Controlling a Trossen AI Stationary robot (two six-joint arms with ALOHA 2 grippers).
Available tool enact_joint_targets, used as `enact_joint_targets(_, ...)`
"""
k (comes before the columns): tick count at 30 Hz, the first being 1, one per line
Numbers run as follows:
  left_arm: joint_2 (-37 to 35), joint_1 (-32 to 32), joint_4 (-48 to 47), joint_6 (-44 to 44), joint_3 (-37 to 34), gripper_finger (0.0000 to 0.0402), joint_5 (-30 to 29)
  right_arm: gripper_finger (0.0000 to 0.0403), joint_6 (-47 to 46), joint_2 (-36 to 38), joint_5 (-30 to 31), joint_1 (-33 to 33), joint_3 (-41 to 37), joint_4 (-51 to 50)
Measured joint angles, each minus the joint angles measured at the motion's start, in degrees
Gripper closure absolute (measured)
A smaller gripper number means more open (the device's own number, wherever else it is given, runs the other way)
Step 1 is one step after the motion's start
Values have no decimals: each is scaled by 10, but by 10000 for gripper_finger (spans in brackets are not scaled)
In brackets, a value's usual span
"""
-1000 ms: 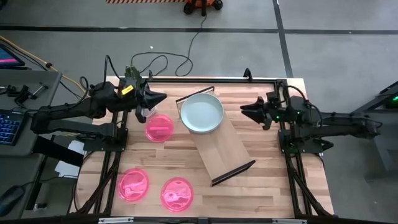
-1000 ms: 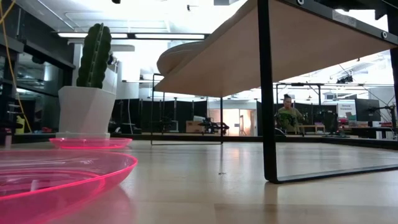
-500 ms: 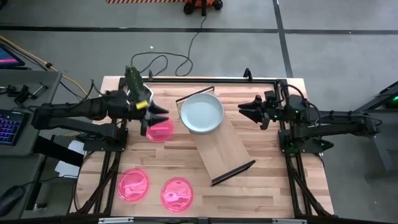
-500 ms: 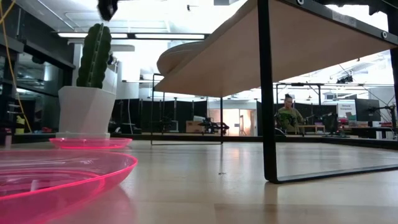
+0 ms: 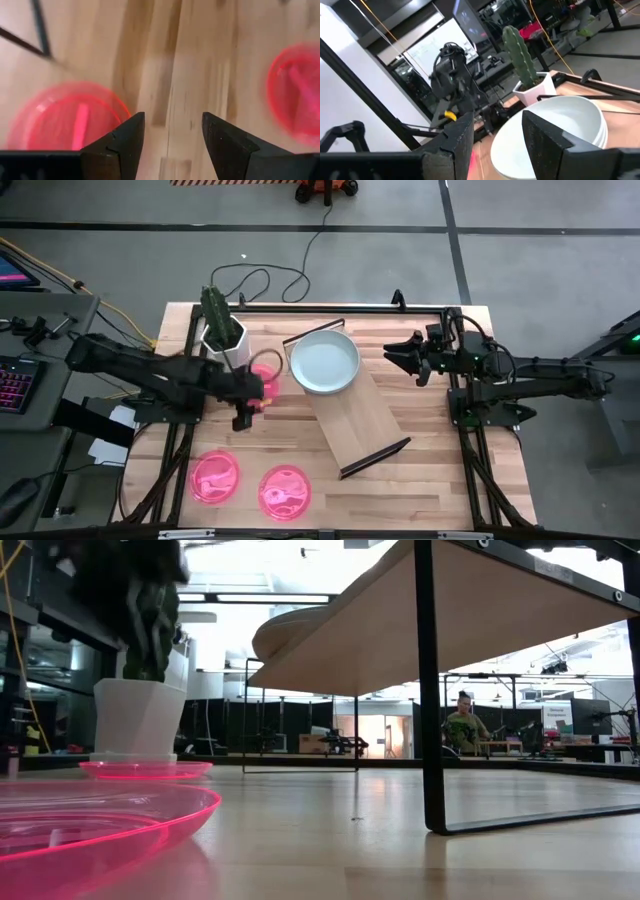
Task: Place and stack plates onto a shelf
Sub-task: Put the top pink transparent plate on the shelf
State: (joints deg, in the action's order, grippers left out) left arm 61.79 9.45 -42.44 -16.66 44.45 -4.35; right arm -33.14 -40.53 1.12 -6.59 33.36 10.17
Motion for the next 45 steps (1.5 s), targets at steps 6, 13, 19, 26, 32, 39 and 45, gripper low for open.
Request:
enact_joint_targets(6, 13, 44, 57, -85, -102, 213, -13, 252, 0, 0, 1, 0, 0, -7)
enact_joint_targets(13, 20, 75, 107, -55, -161, 213, -87, 252, 2, 0, 1, -1, 0, -19)
enact_joint_targets(19, 59, 79, 109, 7, -167, 213, -123, 252, 2, 0, 1, -1, 0, -26)
enact_joint_targets(26, 113, 66, 115, 23, -167, 213, -141, 252, -9, -6, -1, -1, 0, -31)
enact_joint_targets(32, 140, 57, 118, 10, -163, 235, -135, 252, -14, -12, -1, -1, 0, -36)
enact_joint_targets(39, 130, 53, 124, -2, -166, 349, -125, 252, -29, -11, -17, -1, 0, -37)
enact_joint_targets(45, 101, 52, 116, -55, -167, 392, -115, 252, -29, -11, -31, -1, 0, -38)
